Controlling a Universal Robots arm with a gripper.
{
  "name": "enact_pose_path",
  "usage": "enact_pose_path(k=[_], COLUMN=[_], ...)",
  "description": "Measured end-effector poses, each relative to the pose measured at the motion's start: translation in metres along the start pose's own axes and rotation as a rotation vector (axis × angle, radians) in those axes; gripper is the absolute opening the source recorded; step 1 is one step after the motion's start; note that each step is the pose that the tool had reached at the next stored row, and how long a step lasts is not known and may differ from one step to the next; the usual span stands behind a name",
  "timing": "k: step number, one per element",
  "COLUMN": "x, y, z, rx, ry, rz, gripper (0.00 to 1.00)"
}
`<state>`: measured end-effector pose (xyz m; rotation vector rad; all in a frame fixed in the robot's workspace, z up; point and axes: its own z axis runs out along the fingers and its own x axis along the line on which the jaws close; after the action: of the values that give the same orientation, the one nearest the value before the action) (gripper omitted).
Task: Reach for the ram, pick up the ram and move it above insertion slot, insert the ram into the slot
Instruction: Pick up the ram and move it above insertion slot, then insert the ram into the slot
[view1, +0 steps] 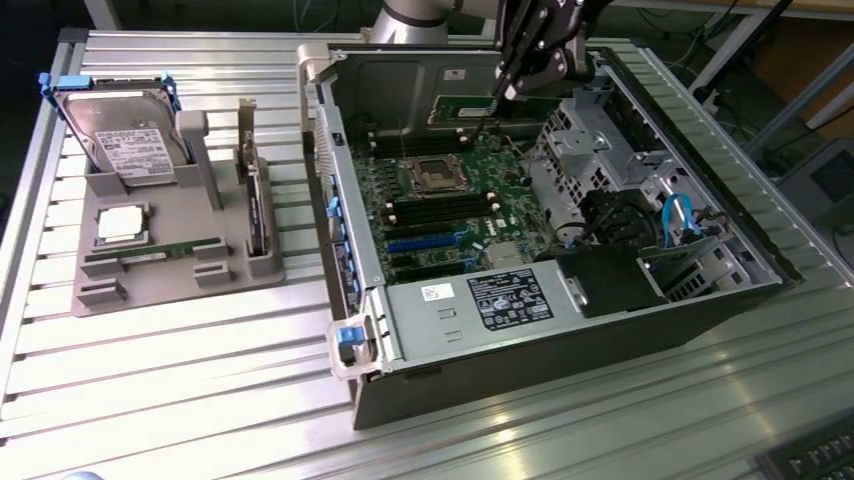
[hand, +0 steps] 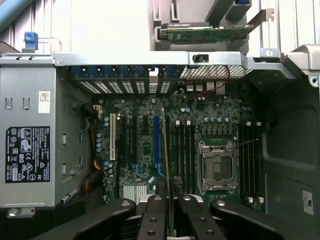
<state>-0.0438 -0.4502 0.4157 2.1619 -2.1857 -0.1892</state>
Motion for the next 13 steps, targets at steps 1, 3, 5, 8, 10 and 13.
enact_pose_path(k=[1,3,5,8,10,13], x=[0.0,0.0,-0.0001,-0.0001,-0.0001,-0.0002], y=[-0.0005,-0.001,-0.0018,-0.0032,-0.0039,-0.0053], z=[-0.0002,-0.0004,-0.0008,-0.0013,-0.0016,-0.0022], rx=[-0.0032,-0.0065,-0.0121,-0.0214,-0.0259,-0.0349], ry=[0.0001,0.0002,0.0002,0.0003,0.0004,0.0006], rz=[0.0,0.0,0.0,0.0,0.0,0.0], gripper=[0.14,0.14,0.14,0.14,0.14,0.14])
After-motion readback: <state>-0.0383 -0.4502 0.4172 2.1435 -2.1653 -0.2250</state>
